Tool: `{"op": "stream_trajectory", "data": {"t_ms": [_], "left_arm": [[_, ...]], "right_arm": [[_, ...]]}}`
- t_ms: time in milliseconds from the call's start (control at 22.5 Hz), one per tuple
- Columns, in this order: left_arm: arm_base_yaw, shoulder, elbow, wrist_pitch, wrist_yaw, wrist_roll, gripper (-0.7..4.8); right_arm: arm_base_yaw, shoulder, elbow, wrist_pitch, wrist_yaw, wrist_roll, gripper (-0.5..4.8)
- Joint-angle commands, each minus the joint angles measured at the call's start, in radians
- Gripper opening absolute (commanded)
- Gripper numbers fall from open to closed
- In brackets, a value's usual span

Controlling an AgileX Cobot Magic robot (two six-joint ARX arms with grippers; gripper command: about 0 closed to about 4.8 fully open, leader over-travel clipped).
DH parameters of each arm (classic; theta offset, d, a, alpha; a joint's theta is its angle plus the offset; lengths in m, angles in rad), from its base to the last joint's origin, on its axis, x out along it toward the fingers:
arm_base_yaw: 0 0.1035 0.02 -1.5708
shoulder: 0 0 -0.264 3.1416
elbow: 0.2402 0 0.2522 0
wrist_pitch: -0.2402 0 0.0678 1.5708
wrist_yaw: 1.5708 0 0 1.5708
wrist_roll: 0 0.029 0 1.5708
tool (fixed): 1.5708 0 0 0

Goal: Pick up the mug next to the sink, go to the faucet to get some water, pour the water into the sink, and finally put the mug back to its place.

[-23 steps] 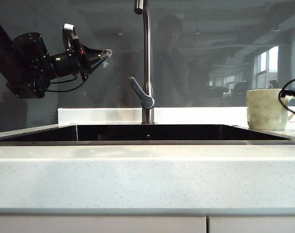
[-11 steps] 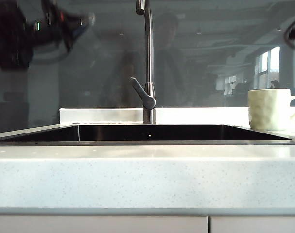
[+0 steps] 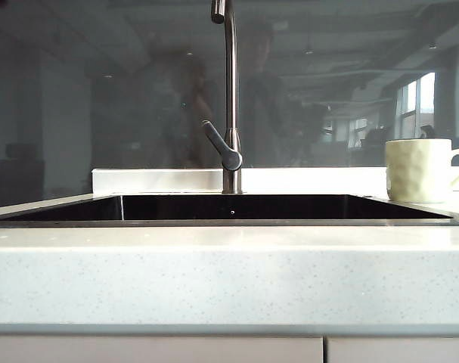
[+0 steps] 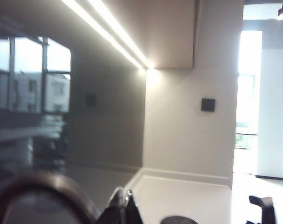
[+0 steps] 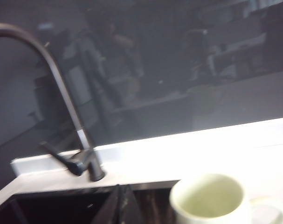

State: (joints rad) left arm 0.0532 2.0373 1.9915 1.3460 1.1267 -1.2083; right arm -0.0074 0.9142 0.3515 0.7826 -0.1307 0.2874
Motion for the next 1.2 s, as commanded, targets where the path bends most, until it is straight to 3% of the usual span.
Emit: {"op": "stream_trajectory", "data": {"t_ms": [44,133,222,310,444,532,577,621,710,976,1198], "left_arm": [[0.023,-0.106,-0.001,-0.109,0.019,0.092,0.0],[0.039,-0.156,-0.018,-0.163,0.014,0.141,0.0],[0.054,-0.238,-0.076,-0.267,0.013,0.243,0.0],[0.063,-0.381,-0.214,-0.492,-0.035,0.475,-0.01],[0.056,-0.669,-0.459,-1.043,-0.266,1.043,-0.02],[0.017,-0.835,-0.59,-1.285,-0.438,1.29,-0.02],[0.003,-0.896,-0.647,-1.333,-0.498,1.334,-0.02],[-0.011,-0.987,-0.747,-1.363,-0.571,1.36,-0.02],[-0.012,-1.147,-0.936,-1.352,-0.593,1.345,-0.02],[-0.012,-1.661,-1.469,-1.326,-0.727,1.183,-0.03],[-0.012,-1.999,-1.652,-1.439,-0.877,1.166,-0.03]], "right_arm": [[0.026,-0.155,0.002,-0.267,0.031,-0.031,-0.03],[0.033,-0.224,0.001,-0.363,0.032,-0.064,-0.03],[0.033,-0.282,0.0,-0.43,0.031,-0.067,-0.03],[0.032,-0.351,0.0,-0.483,0.027,-0.067,-0.03],[0.032,-0.414,0.0,-0.512,0.026,-0.068,-0.03],[0.031,-0.432,0.0,-0.533,0.023,-0.068,-0.03],[0.032,-0.433,0.0,-0.538,0.023,-0.068,-0.03],[0.032,-0.432,0.0,-0.55,0.016,-0.067,-0.03],[0.032,-0.432,0.0,-0.57,-0.008,-0.067,-0.03],[0.045,-0.43,0.0,-0.576,-0.055,-0.068,-0.03],[0.094,-0.426,0.0,-0.576,-0.051,-0.093,-0.03]]}}
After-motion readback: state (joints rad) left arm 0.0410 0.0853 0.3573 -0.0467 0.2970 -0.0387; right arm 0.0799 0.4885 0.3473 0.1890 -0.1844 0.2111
